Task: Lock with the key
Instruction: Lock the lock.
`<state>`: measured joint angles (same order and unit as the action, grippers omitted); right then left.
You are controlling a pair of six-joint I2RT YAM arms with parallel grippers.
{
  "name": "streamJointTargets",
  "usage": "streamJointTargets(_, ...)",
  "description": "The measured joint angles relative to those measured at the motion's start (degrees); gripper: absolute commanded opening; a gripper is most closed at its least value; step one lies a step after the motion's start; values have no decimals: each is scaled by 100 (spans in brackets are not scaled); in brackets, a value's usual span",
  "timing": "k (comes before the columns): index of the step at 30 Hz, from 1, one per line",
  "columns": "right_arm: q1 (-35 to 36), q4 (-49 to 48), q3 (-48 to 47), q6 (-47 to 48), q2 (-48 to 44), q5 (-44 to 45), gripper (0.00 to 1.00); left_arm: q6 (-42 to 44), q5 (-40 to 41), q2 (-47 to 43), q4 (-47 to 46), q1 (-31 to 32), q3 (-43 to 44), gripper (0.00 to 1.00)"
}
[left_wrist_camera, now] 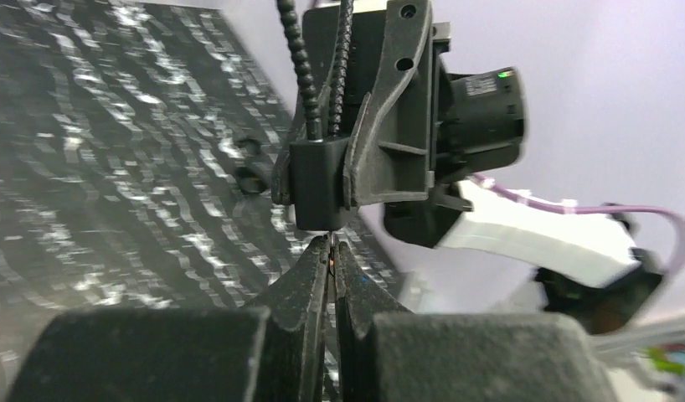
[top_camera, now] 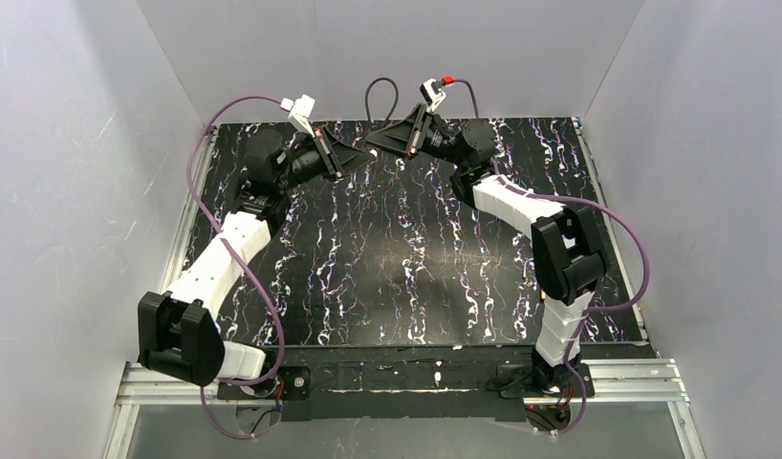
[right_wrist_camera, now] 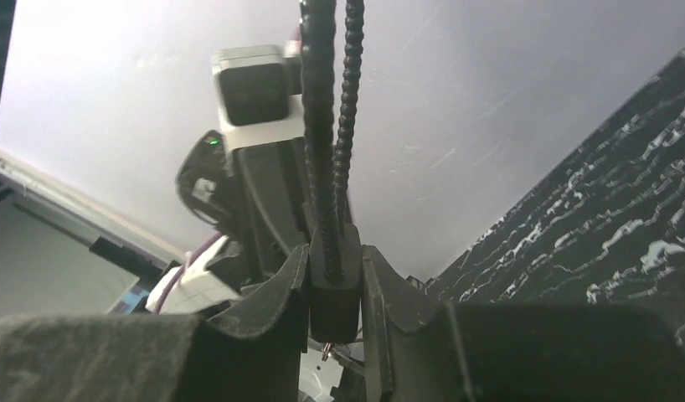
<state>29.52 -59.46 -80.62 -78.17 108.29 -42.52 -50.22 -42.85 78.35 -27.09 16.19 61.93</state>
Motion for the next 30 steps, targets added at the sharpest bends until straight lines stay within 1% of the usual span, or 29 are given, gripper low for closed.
streamJointTargets(3,-39,313,98,9,-13,188,1,1025,553,-46,1123,170,367,0)
streamJointTargets(5,-55,420,173,-9,-13,210,1,1405,710,-46,1436,249,439,0)
streamJointTargets(6,-57,420,212,-31,-13,201,1,1427,680,-46,1438,260,422,0)
streamJointTargets(8,-59,273,293,-197,-13,181,1,1172,470,-42,1054,232,232,0)
streamJointTargets(12,-103,-398,400,-542,-11,118,1,-9,-55,101,-321,153,-175,0)
streamJointTargets(16,-157,-1078,431,-828,-11,94,1,-704,-361,195,-1003,151,-214,0)
streamJointTargets(17,-162,-1185,433,-876,-11,94,1,-774,-417,195,-1069,151,-221,0)
streamJointTargets(20,-299,-1405,433,-905,-13,463,1,-824,-1071,164,-1032,170,-278,0)
streamJointTargets(22,-487,-1405,433,-872,-13,597,1,-597,-1388,103,-719,203,-297,0)
streamJointTargets(24,-678,-1408,446,-852,-15,686,1,-319,-1541,17,-332,142,-295,0)
streamJointTargets(25,-750,-1410,461,-846,-24,719,1,-197,-1617,-24,-170,85,-291,6)
streamJointTargets(27,-817,-1410,487,-817,-39,732,1,-28,-1742,-66,55,-37,-247,35)
streamJointTargets(28,-822,-1405,509,-787,-59,728,1,61,-1797,-81,120,-96,-214,45)
streamJointTargets(30,-800,-1401,538,-664,-107,610,1,173,-1838,-122,243,-221,-149,58)
